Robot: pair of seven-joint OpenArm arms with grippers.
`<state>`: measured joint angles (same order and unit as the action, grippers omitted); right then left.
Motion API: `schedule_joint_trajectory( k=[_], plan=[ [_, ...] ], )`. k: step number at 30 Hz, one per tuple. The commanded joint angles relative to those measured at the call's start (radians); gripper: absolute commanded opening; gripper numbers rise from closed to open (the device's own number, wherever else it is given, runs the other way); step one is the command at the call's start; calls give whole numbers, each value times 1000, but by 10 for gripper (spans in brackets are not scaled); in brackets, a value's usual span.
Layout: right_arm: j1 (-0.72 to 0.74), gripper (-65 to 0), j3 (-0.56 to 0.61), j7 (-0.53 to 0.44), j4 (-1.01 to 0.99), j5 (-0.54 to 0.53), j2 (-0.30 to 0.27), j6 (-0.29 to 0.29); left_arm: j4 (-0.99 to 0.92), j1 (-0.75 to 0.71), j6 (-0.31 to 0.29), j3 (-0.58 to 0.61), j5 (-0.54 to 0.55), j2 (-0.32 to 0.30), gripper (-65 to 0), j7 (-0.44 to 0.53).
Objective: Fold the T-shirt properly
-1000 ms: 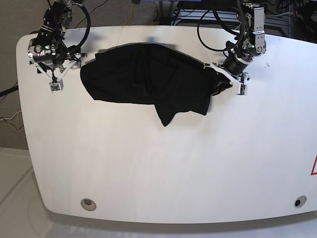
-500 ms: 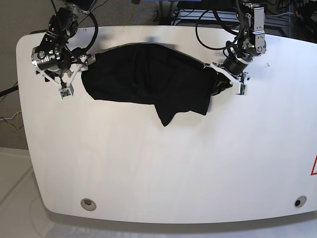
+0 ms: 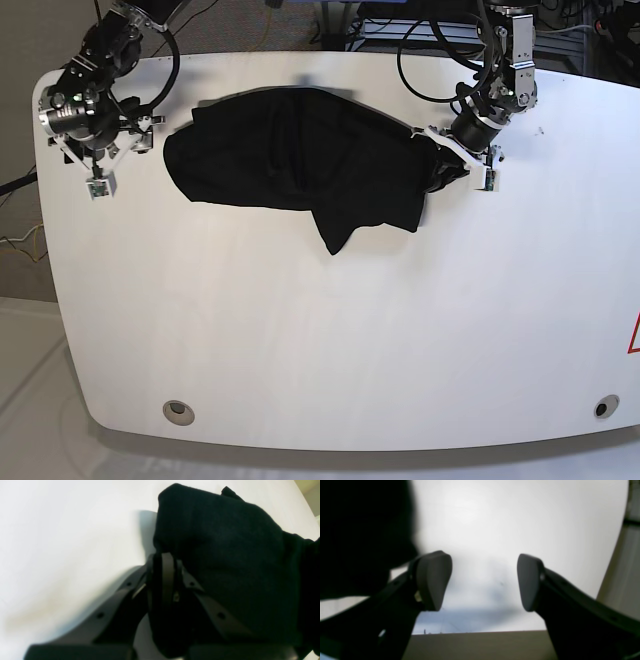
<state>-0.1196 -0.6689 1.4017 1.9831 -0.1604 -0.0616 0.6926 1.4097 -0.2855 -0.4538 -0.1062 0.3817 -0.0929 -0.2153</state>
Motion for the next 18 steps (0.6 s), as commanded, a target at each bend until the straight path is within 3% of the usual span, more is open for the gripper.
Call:
schedule_joint_trajectory(
  k=[1, 6, 12, 18],
  plan=[
    [7, -223, -85, -5, 17, -101, -14, 6, -8, -16, 23, 3, -54, -6, -641, -82],
    [7, -224, -163, -5, 15, -221, -13, 6, -8, -14, 23, 3, -54, -6, -641, -82],
    [-1, -225, -167, -5, 15, -298, -5, 6, -8, -13, 23, 3, -54, -6, -641, -82],
    [-2, -225, -170, -5, 15, -318, 56, 6, -8, -13, 23, 3, -54, -6, -641, -82]
  ],
)
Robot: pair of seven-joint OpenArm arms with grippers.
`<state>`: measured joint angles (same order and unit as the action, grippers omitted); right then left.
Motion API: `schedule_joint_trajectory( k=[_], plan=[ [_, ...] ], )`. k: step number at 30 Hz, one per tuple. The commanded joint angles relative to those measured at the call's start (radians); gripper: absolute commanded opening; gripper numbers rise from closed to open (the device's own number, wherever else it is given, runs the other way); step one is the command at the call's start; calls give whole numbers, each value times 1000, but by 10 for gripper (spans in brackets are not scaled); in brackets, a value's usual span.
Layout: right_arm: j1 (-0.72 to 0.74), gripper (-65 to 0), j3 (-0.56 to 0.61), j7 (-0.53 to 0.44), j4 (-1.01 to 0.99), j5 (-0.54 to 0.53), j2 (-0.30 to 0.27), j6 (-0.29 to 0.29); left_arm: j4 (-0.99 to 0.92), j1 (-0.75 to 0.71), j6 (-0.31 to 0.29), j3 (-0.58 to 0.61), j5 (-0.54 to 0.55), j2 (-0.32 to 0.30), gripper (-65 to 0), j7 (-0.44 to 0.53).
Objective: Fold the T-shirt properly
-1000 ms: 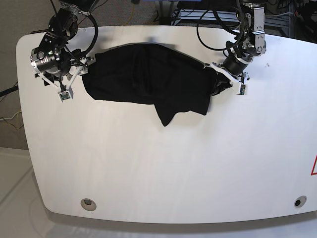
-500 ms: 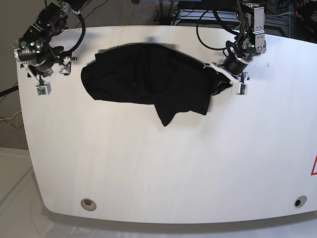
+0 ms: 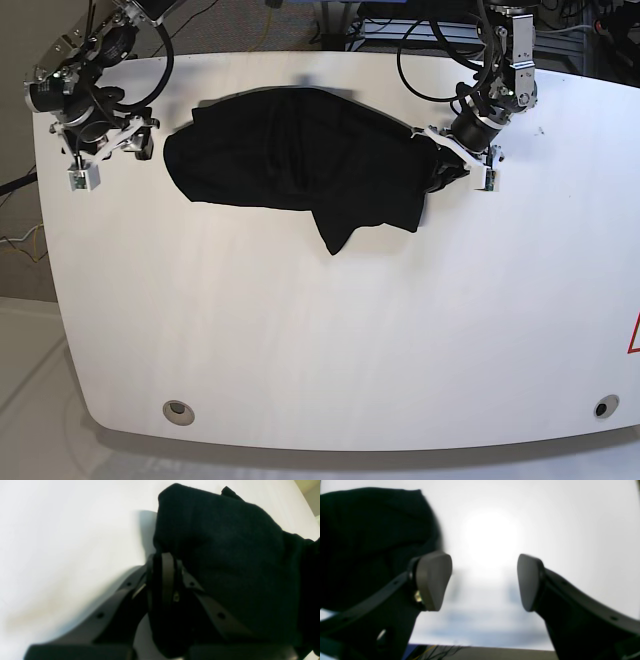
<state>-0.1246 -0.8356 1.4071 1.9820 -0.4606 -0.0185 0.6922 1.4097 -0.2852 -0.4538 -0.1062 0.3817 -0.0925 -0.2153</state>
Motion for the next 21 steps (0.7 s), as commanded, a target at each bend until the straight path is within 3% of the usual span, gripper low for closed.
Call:
schedule_joint_trajectory(
  k=[1, 6, 21],
  plan=[
    [3, -225, -1, -11, 17, -17, 21, 6, -8, -13, 23, 3, -54, -6, -641, -82],
    [-10, -220, 0, -24, 6, -17, 61, 6, -8, -15, 25, 1, -54, -6, -641, -82],
    [-16, -219, 66, -24, -140, -20, 75, 6, -33, -13, 25, 0, -54, -6, -641, -82]
  ],
)
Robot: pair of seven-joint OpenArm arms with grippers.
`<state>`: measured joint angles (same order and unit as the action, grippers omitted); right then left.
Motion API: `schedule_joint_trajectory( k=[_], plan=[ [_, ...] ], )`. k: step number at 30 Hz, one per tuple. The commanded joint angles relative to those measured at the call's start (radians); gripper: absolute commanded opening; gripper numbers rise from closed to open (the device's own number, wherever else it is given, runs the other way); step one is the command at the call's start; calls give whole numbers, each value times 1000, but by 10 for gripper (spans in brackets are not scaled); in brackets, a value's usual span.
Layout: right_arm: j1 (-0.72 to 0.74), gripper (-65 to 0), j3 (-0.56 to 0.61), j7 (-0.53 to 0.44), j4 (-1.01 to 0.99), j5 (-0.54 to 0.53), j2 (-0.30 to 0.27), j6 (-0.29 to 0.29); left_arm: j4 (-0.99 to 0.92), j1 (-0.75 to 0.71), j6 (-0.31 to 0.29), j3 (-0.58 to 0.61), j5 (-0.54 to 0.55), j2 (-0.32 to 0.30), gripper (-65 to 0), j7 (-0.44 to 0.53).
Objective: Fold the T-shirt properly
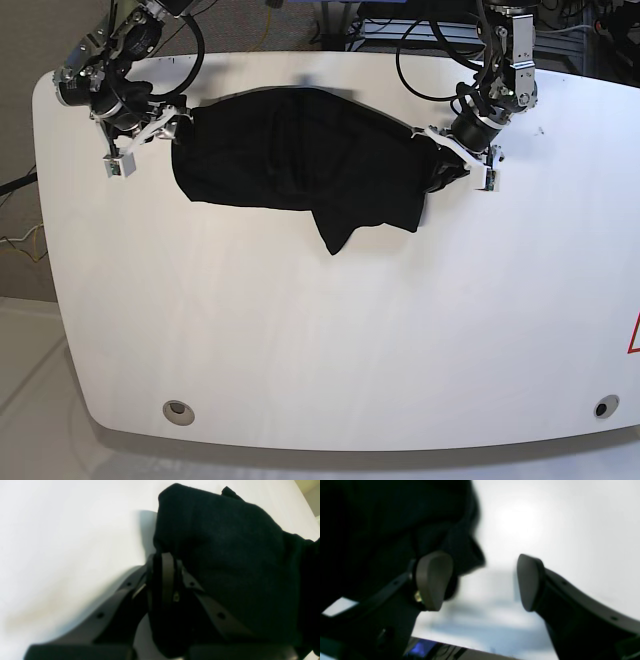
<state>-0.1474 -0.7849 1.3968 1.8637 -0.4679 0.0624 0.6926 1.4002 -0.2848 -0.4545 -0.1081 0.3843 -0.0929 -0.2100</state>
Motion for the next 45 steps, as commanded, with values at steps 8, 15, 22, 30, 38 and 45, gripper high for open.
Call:
schedule_joint_trajectory(
  k=[8, 15, 22, 30, 38, 45],
  plan=[
    [12, -223, 83, -18, -134, -13, -5, 6, -54, -11, 26, 3, -57, -6, -641, -85],
    [12, -263, 118, -20, -149, -13, -2, 6, -54, -11, 26, 2, -57, -6, -641, -85],
    [12, -603, 120, -20, -149, -13, -5, 6, -52, -11, 26, 2, -57, -6, -641, -85],
    [10, -650, 120, -18, -97, -7, -8, 6, -52, -11, 26, 3, -57, -6, -641, -85],
    [19, -650, 117, -12, 53, -5, -8, 6, -52, -9, 26, 5, -57, 0, -641, -85],
    [58, -650, 117, -1, 92, -10, -8, 6, -61, 14, 27, 38, -55, 3, -641, -85]
  ],
)
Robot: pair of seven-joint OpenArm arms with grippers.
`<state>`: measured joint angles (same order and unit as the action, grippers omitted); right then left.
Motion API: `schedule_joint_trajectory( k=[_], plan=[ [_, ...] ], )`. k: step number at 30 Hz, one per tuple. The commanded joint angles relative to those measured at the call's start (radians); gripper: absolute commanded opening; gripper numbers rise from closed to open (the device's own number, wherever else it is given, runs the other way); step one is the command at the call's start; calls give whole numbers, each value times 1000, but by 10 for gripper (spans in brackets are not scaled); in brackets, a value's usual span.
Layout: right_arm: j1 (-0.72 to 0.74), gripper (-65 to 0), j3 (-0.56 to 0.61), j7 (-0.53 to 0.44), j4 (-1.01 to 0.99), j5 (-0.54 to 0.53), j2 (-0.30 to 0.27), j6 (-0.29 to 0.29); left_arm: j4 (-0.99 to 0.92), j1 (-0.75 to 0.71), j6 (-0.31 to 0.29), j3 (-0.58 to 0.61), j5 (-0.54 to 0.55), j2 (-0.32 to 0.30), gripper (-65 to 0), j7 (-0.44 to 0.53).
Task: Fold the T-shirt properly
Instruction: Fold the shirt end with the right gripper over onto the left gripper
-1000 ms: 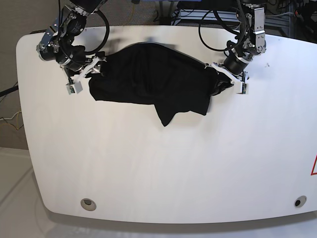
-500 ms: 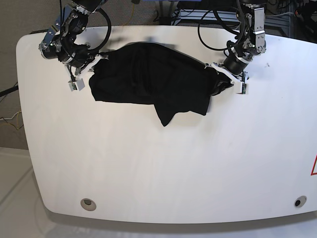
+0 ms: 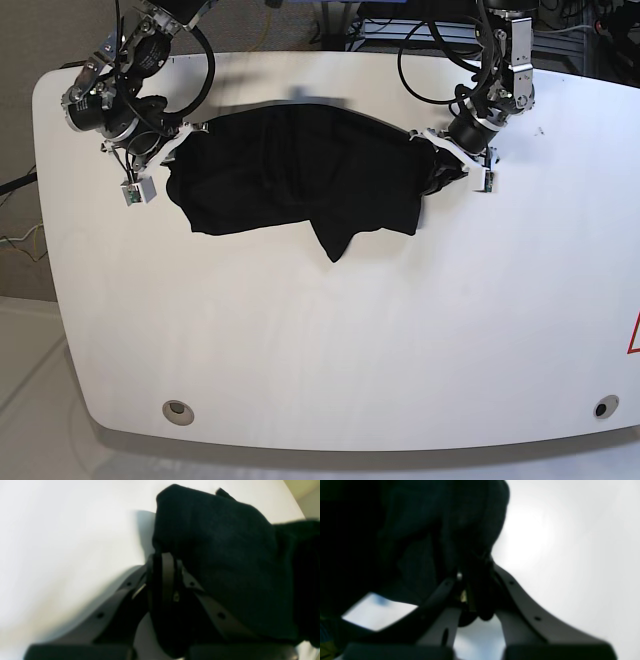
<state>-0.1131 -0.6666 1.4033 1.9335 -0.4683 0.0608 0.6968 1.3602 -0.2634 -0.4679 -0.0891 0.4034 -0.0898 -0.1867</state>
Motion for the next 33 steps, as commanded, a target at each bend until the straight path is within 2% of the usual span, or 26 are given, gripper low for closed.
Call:
schedule_joint_trajectory(
  k=[1, 13, 16, 20, 27, 28, 33],
  plan=[
    [33, -650, -2, -7, 22, -10, -6, 1, -28, -6, 41, 27, -74, 3, -641, -109],
    [43, -650, 17, -7, 73, -20, 3, 1, -44, 13, 41, 33, -76, 80, -641, -109],
    [43, -650, 51, -7, 73, -71, -5, 1, -44, 13, 41, 36, -105, 95, -641, -109],
    [39, -650, 74, -7, 74, -165, -6, 1, -44, 31, 41, 56, -192, 130, -641, -109],
    [39, -650, 130, -7, 74, -369, -51, 1, -44, 43, 41, 64, -291, 192, -641, -109],
    [39, -650, 135, -7, 74, -429, -59, -24, -44, 45, 41, 64, -300, 200, -641, -109],
    [42, -650, 137, -7, 74, -574, -68, -85, -44, 45, 41, 76, -311, 201, -641, -109]
  ],
)
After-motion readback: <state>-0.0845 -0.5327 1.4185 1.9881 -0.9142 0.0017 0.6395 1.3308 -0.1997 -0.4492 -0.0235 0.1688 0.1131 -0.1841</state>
